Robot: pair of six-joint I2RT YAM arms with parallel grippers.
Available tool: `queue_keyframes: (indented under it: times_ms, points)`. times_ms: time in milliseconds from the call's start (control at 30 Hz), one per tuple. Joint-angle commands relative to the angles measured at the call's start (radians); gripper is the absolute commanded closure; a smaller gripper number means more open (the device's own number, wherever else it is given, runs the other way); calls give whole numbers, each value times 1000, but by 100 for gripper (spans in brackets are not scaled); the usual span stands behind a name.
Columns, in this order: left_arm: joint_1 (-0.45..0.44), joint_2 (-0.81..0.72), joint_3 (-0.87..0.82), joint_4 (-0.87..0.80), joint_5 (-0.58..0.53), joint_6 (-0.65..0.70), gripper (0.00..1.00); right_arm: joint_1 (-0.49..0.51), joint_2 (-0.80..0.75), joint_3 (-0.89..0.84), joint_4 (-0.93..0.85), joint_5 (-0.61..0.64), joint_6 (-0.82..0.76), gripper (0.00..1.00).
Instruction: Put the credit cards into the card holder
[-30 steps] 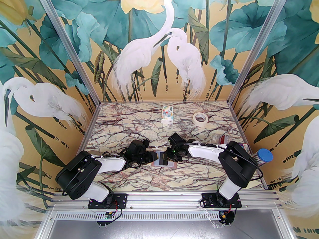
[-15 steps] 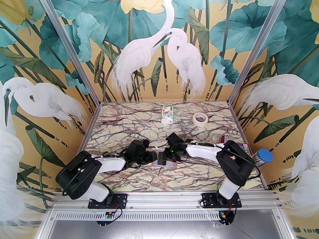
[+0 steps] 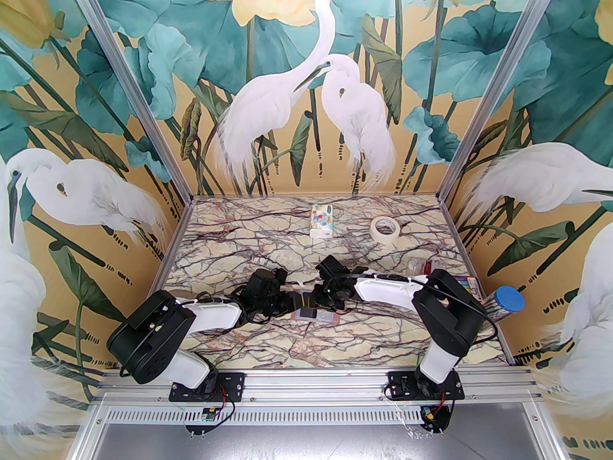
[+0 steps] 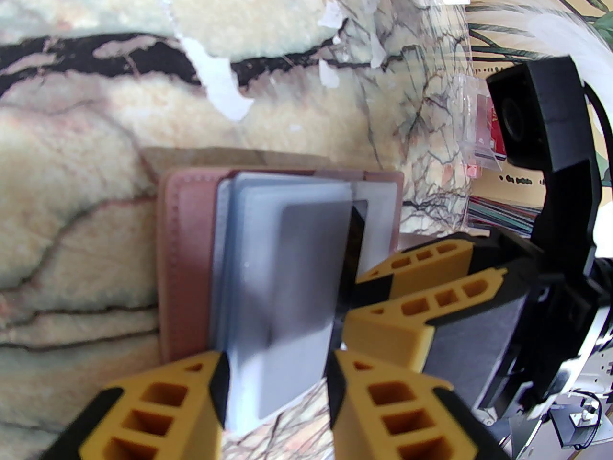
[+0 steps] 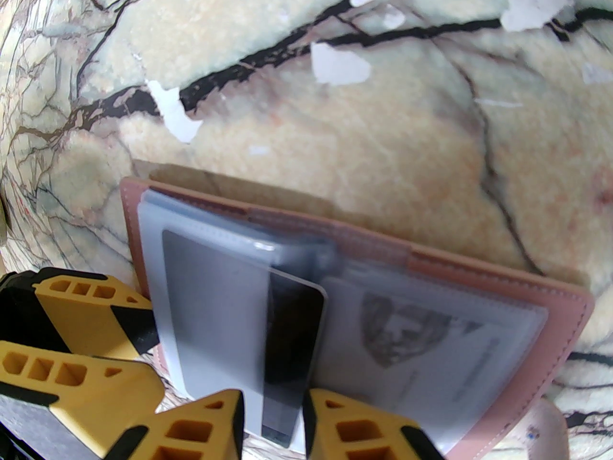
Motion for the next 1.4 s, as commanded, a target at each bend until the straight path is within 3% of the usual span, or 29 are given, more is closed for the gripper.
queue_keyframes:
  times_ms: [0, 1133, 1367]
  points:
    - [5, 30, -10, -11, -5, -7, 60, 10, 24, 24, 2, -14, -2, 73]
    - [5, 37, -13, 2, -2, -9, 60, 26, 37, 34, 38, -48, 27, 75]
    - [5, 33, -18, 3, -3, -14, 60, 26, -2, 54, -44, 9, -9, 72]
